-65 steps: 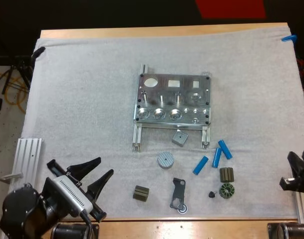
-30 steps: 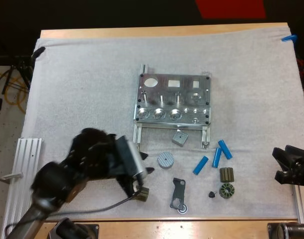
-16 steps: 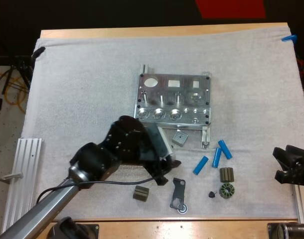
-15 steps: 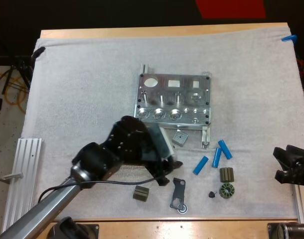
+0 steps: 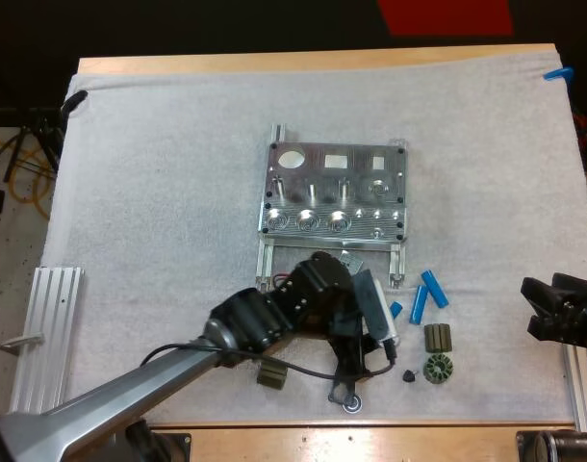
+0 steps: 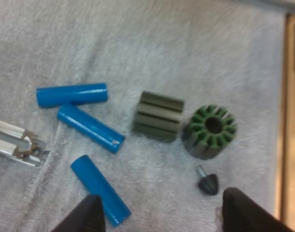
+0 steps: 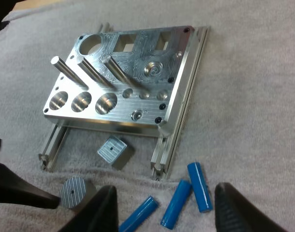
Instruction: Load cells from right to left
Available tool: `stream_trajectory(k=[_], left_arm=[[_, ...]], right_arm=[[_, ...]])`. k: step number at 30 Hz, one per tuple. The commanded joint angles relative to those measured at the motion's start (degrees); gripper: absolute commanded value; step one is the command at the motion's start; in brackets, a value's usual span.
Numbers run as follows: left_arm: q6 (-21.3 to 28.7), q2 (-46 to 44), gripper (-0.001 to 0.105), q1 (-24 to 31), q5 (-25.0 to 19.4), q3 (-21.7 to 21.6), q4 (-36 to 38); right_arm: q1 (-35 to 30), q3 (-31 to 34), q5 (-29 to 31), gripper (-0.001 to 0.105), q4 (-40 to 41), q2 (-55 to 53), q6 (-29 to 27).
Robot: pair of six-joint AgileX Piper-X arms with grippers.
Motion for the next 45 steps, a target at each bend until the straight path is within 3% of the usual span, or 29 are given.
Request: stream_trajectory(k=[1,5,15,22,41,45], left_arm=[[-0.54,0.75,0.052,-0.6,-2.51,-0.38,-1.02],[-1.66,3.68,0.052,-0.88,-2.97,-0.38,-1.41],[-13.07,10.64,0.052,-1.05,-2.52,-0.38,-8.14],[-13.42,13.54,0.052,-1.05,-9.6,-0.38,-10.96],[-13.42,21.26,0.052,-1.05,-7.92,-0.38,-11.87],[-13.42,23.32,0.052,-1.05,-5.49,-0.38,-11.23]], right_arm=[[0.14,-0.6,-0.38,0.046,-0.88,-0.07,-0.13],[0.14,-0.6,-0.55,0.046,-0.88,-0.07,-0.13],[0.14,-0.6,-0.67,0.046,-0.88,-0.07,-0.13],[0.14,-0.6,-0.67,0.046,-0.88,-0.07,0.28],[0.14,-0.6,-0.39,0.046,-0.88,-0.07,1.2],[0.14,-0.6,-0.36,0.046,-2.71,-0.07,1.2]])
